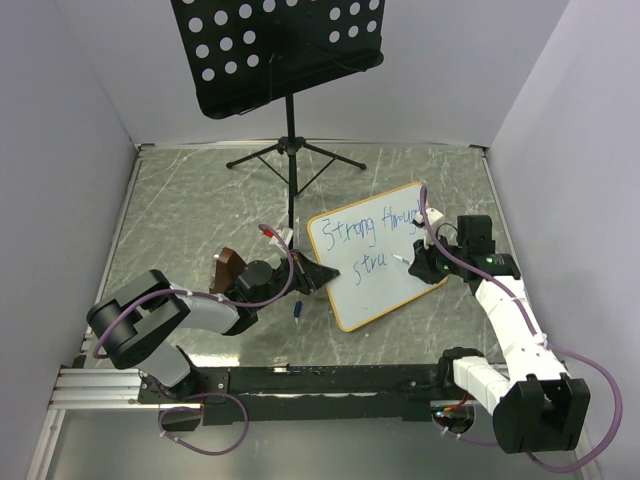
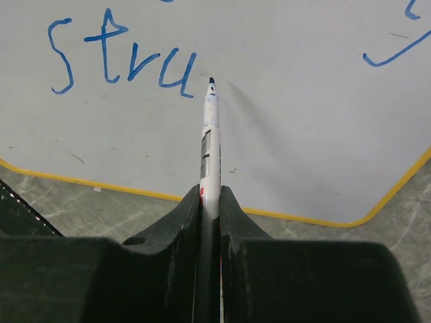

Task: Write a sentence on the whiteboard

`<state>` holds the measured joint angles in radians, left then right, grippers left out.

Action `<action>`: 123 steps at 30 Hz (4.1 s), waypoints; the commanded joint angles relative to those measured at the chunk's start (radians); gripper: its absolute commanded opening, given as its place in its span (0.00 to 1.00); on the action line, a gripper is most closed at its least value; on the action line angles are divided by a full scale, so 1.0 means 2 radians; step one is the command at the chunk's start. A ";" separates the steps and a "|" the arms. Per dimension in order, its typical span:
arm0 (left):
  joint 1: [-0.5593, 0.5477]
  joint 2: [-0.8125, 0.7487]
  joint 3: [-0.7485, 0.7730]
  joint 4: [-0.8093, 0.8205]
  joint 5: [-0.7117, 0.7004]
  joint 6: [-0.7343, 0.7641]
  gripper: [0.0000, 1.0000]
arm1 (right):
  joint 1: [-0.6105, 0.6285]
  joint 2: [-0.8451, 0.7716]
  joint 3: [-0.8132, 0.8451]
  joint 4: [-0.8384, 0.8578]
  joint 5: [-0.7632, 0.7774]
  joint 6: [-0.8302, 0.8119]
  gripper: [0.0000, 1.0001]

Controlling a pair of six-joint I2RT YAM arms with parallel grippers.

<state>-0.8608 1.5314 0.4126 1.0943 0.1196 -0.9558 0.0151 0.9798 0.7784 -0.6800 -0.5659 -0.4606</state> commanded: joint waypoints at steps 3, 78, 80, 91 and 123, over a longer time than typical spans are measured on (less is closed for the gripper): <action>-0.004 -0.006 0.017 0.053 0.023 0.018 0.01 | -0.004 0.001 0.000 0.024 0.006 0.007 0.00; -0.003 0.000 0.020 0.056 0.027 0.018 0.01 | 0.011 0.042 0.007 -0.044 0.018 -0.083 0.00; -0.003 0.000 0.019 0.056 0.025 0.017 0.01 | 0.011 0.039 0.006 -0.061 0.019 -0.100 0.00; -0.003 0.003 0.021 0.057 0.028 0.015 0.01 | 0.021 0.056 0.026 -0.080 -0.033 -0.107 0.00; -0.003 0.000 0.021 0.058 0.031 0.018 0.01 | -0.033 0.080 0.038 0.043 0.007 0.018 0.00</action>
<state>-0.8570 1.5364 0.4145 1.0985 0.1272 -0.9588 -0.0494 1.1252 0.8192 -0.6312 -0.5392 -0.4351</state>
